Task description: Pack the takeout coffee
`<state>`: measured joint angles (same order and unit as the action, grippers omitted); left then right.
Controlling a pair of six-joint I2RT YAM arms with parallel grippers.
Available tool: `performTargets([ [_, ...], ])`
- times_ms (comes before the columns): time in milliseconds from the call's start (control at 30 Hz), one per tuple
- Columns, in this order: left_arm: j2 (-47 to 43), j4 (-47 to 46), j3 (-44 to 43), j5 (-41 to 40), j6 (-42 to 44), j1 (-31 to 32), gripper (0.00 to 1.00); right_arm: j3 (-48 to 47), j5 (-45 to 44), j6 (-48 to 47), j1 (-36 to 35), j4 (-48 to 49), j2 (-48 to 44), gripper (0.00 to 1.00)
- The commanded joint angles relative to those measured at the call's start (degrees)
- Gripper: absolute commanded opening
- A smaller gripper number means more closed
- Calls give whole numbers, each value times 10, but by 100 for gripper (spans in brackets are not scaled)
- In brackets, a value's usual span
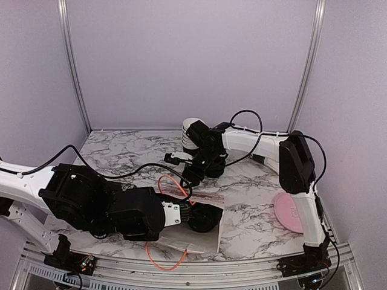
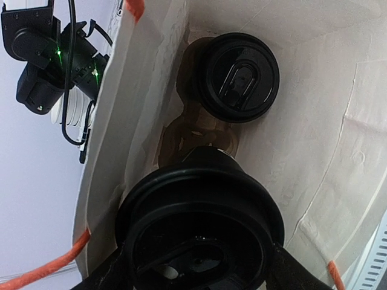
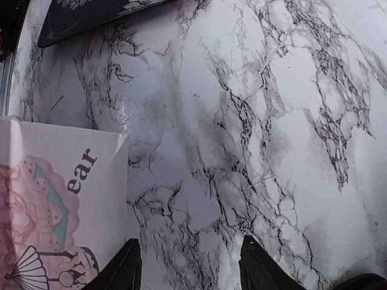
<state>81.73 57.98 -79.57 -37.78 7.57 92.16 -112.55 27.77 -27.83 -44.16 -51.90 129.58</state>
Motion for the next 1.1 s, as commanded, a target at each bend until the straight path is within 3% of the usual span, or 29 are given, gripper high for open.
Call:
performTargets([
  [0,9,-37,15,-10,44,4,49,-8,33,6,-9,-8,19,54],
  [367,25,-64,45,8,84,-3,50,-7,51,-2,-27,-20,28,53],
  [1067,28,-136,109,-82,155,-6,50,0,90,-1,-32,-31,48,53],
])
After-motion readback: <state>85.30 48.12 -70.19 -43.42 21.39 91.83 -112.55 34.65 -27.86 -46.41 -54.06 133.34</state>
